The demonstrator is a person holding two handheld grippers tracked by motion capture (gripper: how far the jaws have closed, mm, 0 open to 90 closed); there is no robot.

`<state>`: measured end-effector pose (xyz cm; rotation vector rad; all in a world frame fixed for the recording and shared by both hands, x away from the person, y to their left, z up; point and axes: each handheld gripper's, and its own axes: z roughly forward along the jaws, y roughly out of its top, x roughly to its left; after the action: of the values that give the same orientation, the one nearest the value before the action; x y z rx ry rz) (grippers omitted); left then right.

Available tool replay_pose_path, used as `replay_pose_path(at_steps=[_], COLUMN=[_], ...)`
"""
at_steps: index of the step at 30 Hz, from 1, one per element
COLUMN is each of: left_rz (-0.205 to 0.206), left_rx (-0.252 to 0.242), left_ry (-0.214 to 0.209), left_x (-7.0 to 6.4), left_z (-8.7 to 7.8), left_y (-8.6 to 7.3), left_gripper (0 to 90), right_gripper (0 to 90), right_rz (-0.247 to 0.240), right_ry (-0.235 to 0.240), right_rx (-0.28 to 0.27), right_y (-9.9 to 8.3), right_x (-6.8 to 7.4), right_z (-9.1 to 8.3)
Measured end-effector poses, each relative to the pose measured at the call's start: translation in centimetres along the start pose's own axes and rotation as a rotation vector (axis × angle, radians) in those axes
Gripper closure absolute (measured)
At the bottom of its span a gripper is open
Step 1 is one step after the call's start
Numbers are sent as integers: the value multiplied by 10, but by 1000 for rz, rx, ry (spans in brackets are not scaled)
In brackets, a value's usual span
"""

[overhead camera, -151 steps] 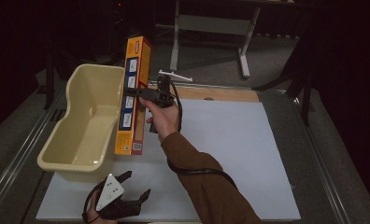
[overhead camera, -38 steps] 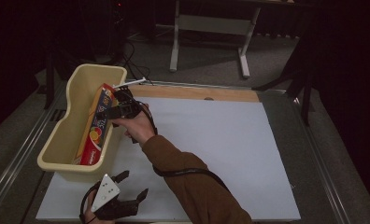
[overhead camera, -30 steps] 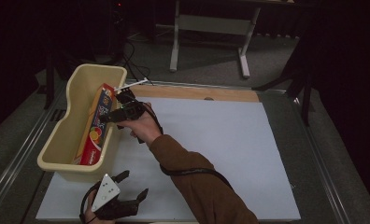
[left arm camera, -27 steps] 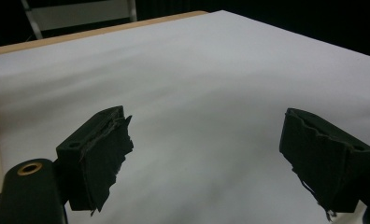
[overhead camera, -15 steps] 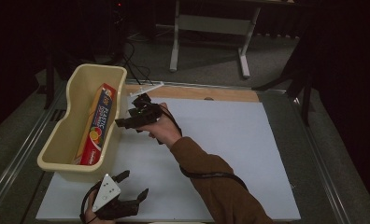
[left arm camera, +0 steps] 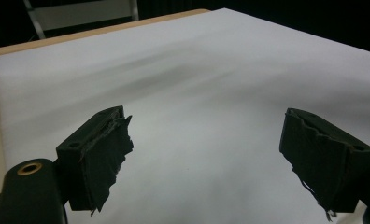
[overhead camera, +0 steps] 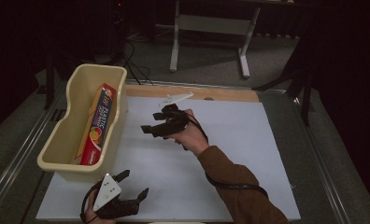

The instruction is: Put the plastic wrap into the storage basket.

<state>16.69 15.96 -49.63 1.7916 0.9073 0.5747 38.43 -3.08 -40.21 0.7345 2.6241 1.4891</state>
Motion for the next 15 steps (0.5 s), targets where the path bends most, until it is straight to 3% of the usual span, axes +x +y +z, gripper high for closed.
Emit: replay_pose_path(at_steps=[6,7,12,15], left_rz=[-2,-2,-3,-3], left_rx=[5,6,5,6], left_ry=[6,7,8,12], left_x=[1,1,1,2], left_z=[0,0,1,1], left_y=[0,0,0,0], left_gripper=[157,157,157,157], right_gripper=[282,282,282,282], right_rz=[17,54,111,158], right_ry=[-37,-48,-63,-88], right_rx=[-9,-19,-53,-93], right_y=[-29,-41,-62,-83], right_x=[-12,-19,-29,-39], right_z=[-24,-33,-51,-73])
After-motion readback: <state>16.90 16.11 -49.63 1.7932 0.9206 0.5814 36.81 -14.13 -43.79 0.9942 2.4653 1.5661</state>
